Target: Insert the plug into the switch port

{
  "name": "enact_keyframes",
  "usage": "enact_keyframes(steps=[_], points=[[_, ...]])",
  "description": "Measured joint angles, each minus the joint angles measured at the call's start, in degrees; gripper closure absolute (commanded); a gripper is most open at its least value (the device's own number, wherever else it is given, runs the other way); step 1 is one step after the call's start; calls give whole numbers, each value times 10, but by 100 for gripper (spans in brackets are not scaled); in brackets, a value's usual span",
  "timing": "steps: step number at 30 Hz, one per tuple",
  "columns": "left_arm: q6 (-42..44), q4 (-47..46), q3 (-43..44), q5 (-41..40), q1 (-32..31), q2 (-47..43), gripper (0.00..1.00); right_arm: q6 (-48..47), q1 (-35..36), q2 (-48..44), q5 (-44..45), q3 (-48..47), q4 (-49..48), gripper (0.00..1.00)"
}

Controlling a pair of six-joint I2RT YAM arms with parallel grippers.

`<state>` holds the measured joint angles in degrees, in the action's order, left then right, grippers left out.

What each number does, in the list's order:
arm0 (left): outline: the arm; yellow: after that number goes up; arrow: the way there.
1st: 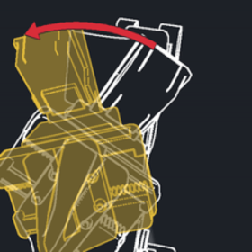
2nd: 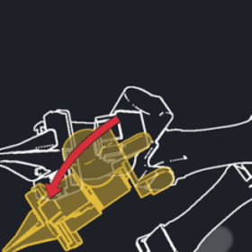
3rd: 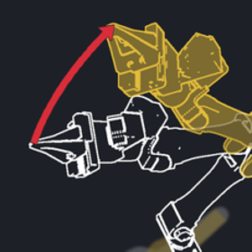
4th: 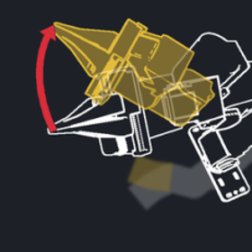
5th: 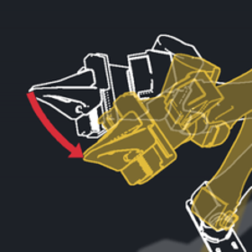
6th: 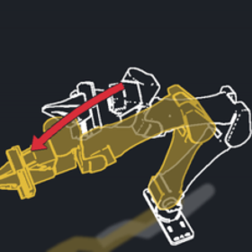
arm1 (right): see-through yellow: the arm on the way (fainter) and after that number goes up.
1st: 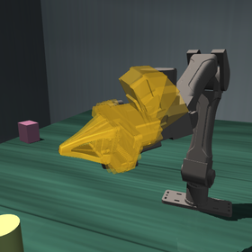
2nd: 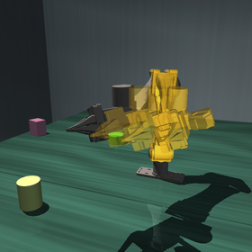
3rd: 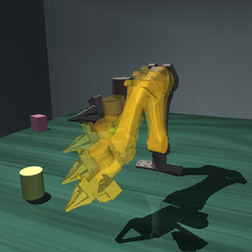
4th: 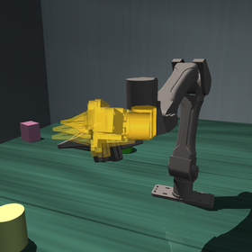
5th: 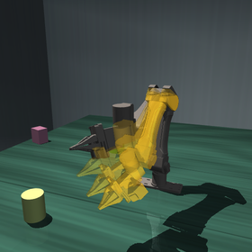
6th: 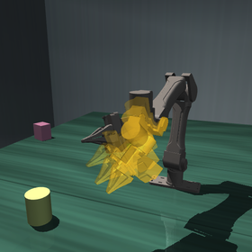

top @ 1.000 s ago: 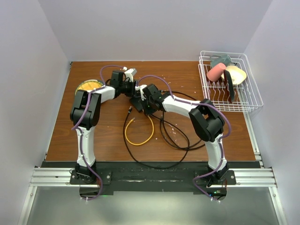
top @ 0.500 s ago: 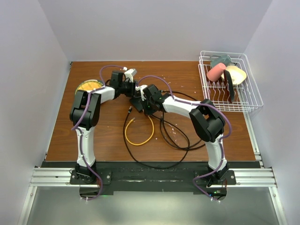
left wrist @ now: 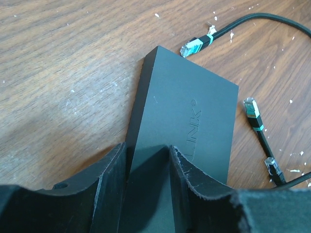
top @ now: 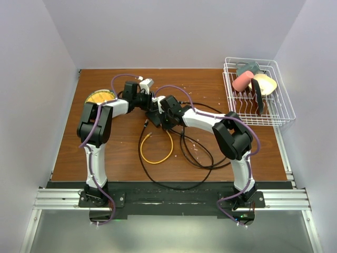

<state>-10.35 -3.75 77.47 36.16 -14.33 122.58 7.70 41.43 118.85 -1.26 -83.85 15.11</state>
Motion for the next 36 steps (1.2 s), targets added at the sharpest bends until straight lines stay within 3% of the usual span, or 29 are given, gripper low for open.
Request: enact_keyframes(steps=[19,36], points=[[42,10,-9,-17,-25,-18,86,-8,3,7,-17,-17,34,100],[33,-38,-55,-28,-26,-31,97,-2,11,4,2,-14,33,100]])
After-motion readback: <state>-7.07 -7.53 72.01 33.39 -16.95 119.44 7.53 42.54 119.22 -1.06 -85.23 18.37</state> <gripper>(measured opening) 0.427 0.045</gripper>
